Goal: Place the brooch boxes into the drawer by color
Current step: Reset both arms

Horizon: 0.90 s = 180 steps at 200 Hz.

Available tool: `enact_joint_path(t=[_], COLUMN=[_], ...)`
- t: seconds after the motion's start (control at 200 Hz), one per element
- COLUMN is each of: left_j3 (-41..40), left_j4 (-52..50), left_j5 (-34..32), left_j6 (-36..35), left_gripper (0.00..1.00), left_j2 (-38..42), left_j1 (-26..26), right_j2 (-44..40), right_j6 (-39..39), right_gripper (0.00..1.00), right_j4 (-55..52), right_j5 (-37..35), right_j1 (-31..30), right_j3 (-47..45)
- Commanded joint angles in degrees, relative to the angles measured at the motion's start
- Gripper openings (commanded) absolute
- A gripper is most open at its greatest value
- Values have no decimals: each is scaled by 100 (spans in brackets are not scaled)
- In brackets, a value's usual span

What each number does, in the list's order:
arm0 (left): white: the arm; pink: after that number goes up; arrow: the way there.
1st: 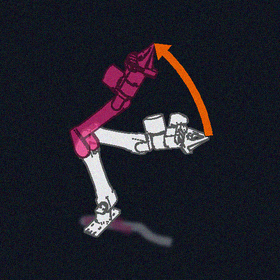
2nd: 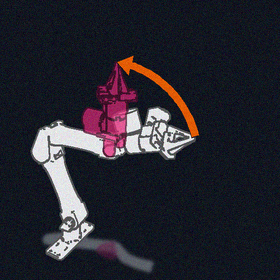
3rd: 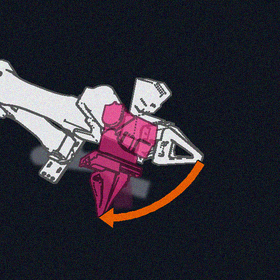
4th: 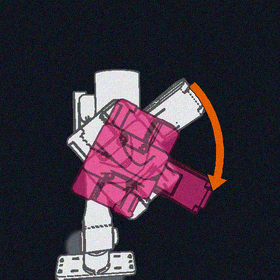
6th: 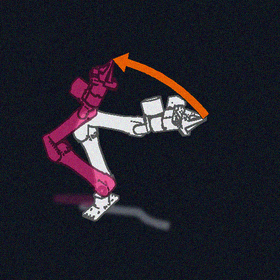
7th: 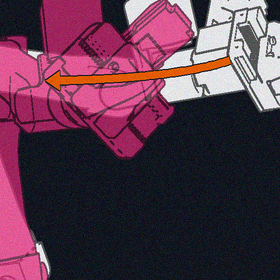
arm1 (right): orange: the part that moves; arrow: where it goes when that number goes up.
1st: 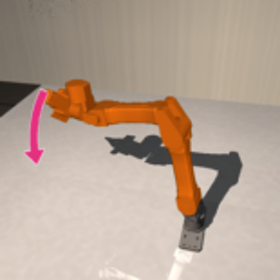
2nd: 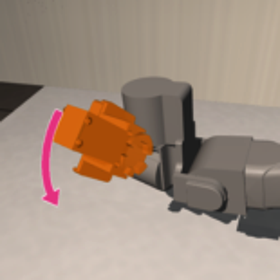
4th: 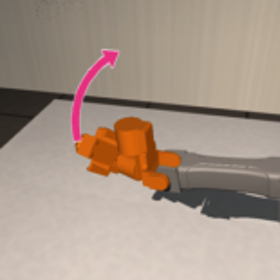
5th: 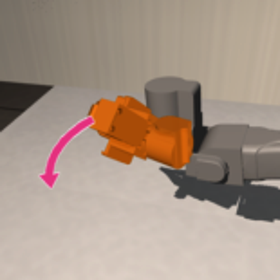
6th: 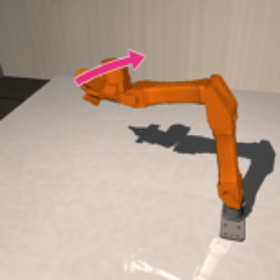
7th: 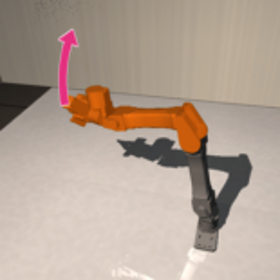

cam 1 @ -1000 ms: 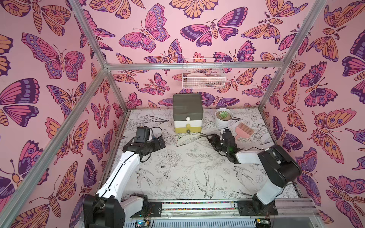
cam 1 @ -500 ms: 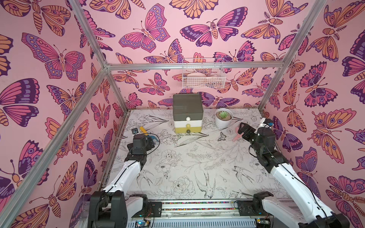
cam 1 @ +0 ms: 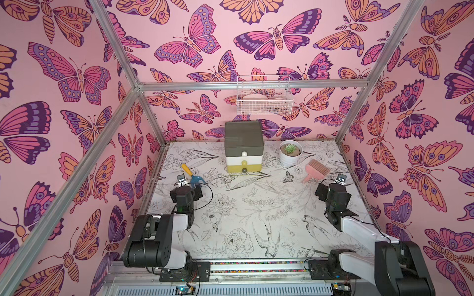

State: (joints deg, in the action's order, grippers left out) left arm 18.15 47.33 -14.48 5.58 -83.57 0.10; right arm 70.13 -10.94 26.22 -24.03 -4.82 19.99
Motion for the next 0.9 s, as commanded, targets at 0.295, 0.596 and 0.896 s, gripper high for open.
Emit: enact_joint_path(t=[0.295,0.596,0.896], left_j3=[319,182,206], left_j4=[98,641,608], left_j5=[384,402,490], left_j6=[-227,-260,-379], left_gripper=[100,100,100], left_j2=[-299,-475,-480], left_j1=[-19,-12,15], right_j2=[1732,1612,1609], right_j6=[669,609,614], right_gripper=[99,99,99], right_j4=[2921,2320,2290], right_j5=[744,630,632], right_j1=[174,174,174], right_j3=[-52,156,163])
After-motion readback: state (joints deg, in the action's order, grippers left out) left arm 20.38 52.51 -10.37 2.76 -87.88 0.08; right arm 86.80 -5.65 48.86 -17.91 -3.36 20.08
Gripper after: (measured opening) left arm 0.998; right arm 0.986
